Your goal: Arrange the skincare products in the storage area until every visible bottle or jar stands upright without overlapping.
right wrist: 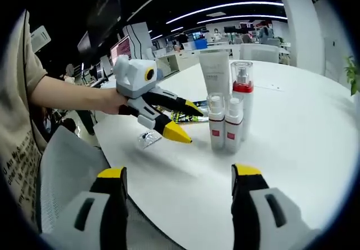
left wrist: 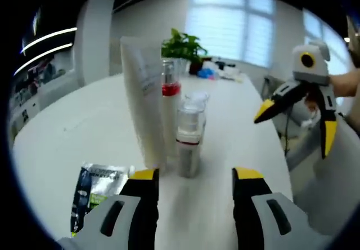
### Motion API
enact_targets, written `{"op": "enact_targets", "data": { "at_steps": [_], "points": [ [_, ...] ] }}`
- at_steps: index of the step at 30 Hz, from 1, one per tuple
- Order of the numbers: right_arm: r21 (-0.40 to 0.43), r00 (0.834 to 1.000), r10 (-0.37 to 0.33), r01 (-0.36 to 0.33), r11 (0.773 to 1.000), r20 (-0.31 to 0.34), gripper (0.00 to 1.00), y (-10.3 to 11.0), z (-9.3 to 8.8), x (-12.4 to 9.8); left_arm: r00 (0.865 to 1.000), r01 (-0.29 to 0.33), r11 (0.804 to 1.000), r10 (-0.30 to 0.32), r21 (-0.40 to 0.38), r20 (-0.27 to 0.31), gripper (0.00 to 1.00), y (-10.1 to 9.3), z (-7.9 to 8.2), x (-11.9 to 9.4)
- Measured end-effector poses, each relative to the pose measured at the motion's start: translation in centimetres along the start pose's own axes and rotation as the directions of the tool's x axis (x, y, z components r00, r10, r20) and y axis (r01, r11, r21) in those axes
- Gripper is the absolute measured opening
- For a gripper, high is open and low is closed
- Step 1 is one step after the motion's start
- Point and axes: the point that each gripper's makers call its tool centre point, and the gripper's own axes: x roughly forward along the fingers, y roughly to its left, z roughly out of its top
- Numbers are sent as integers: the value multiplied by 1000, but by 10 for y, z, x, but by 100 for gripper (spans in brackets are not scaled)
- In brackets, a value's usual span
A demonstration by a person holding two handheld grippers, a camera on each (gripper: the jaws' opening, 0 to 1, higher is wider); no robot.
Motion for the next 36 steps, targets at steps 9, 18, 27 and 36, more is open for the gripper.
{"op": "enact_targets", "data": {
  "at_steps": [9, 18, 27, 36],
  "points": [
    [-17, 1000, 0, 0, 1000, 25, 77, 6, 1, -6, 997, -70, 990, 74, -123, 25, 63, -11, -4, -40],
    [-30, 999, -19, 20, 999, 38, 85, 10, -1, -11, 988, -157, 973, 155, -169, -27, 70, -28, -20, -74],
    [-33, 998, -57, 59, 998, 39, 96, 10, -3, -19, 969, -241, 942, 247, -232, -6, 75, -47, -25, -111],
    [-13, 990, -118, 119, 993, 75, 99, 8, -3, -32, 938, -337, 892, 345, -302, -30, 89, -57, -48, -142]
  ]
}}
